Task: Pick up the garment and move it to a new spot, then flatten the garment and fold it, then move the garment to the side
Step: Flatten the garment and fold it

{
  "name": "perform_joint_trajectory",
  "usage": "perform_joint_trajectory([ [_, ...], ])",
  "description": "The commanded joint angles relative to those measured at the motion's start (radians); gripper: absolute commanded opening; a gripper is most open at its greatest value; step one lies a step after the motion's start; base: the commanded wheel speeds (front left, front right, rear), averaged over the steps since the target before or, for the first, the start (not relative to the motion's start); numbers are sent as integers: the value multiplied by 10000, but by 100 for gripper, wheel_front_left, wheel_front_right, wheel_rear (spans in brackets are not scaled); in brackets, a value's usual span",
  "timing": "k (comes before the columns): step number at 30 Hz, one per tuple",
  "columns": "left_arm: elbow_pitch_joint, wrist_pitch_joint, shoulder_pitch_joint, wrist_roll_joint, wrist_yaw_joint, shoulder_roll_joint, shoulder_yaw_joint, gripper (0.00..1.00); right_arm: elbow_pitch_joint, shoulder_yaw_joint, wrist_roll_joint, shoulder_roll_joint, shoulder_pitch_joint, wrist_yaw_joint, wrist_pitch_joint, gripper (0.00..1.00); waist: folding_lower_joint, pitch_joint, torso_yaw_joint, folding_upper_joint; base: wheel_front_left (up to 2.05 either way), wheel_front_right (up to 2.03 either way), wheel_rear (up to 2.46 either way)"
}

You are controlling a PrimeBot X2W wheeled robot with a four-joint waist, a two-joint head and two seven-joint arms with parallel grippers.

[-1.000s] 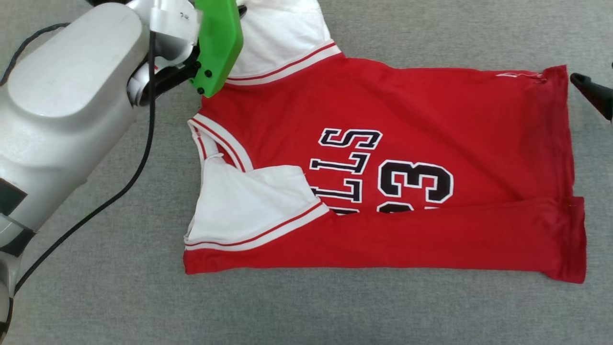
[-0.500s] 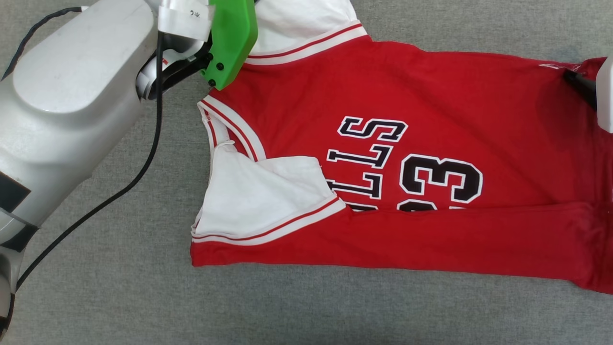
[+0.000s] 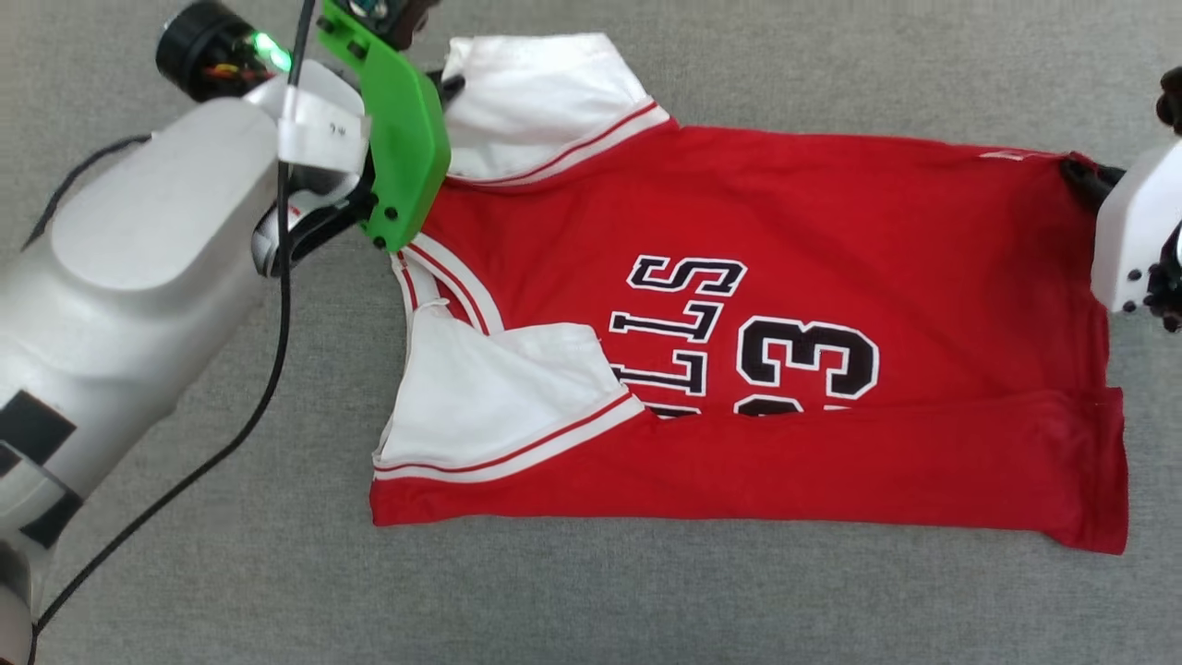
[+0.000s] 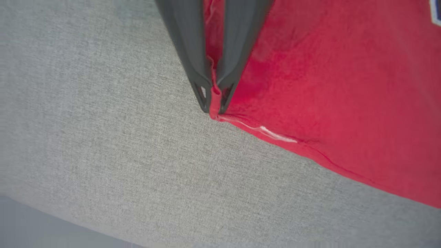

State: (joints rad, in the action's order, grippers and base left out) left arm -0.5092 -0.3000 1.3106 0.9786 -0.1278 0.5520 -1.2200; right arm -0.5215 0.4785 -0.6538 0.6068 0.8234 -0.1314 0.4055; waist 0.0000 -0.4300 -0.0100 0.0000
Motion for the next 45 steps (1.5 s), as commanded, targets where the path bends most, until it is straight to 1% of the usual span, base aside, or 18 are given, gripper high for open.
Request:
perform_joint_trajectory([
  [1,1,143,-397,121,-22,114,-38,0,61,7,-63,-19,-333,7,-352,0,0,998,176,0,0,0,0],
  [4,166,429,-947,179,43,232,-83,0,258,31,-186,77,-889,7,-851,0,0,1483,185,0,0,0,0],
  [9,801,877,-2085,241,371,647,-179,0,911,54,-361,246,-2041,7,-1364,0,0,2199,221,0,0,0,0],
  [15,1938,1127,-3632,408,1006,1272,-306,0,1705,-252,-482,433,-3637,7,-1566,0,0,2834,216,0,0,0,0],
  [18,2561,1185,-4444,501,1372,1592,-368,0,2079,-482,-557,475,-4493,7,-1501,0,0,2983,213,0,0,0,0],
  [20,2880,1189,-4926,620,1530,1740,-399,0,2281,-670,-577,461,-4982,7,-1453,0,0,2999,206,0,0,0,0],
  [24,3090,1341,-5651,694,1807,1897,-440,0,2559,-955,-605,307,-5741,7,-1189,0,0,2856,241,0,0,0,0],
  [28,2988,1449,-6152,742,1976,1797,-470,0,2516,-1139,-568,70,-6160,7,-868,0,0,2590,270,0,0,0,0],
  [34,2382,1658,-6526,824,1896,1505,-477,0,2282,-1184,-650,-251,-6367,7,-591,0,0,2445,269,0,0,0,0],
  [35,2309,1769,-6574,855,1905,1463,-439,27,2305,-1181,-671,-275,-6360,7,-581,13,0,2489,274,0,0,0,0],
  [36,2248,1995,-6620,852,1961,1425,-359,100,2367,-1211,-696,-283,-6353,7,-593,62,0,2570,281,0,0,0,0],
  [37,2207,2200,-6672,877,2038,1406,-264,100,2439,-1261,-722,-279,-6350,7,-623,100,0,2644,288,0,0,0,0],
  [39,2184,2643,-6808,992,2160,1419,-30,100,2657,-1440,-869,-270,-6369,7,-703,100,0,2847,300,0,0,0,0],
  [43,2335,3795,-6966,846,2782,1569,477,100,3167,-1973,-1202,-154,-6442,7,-715,100,0,3221,282,0,0,0,0],
  [45,2543,4348,-7041,654,3245,1653,683,100,3454,-2281,-1351,-81,-6483,7,-604,100,0,3370,254,0,0,0,0],
])
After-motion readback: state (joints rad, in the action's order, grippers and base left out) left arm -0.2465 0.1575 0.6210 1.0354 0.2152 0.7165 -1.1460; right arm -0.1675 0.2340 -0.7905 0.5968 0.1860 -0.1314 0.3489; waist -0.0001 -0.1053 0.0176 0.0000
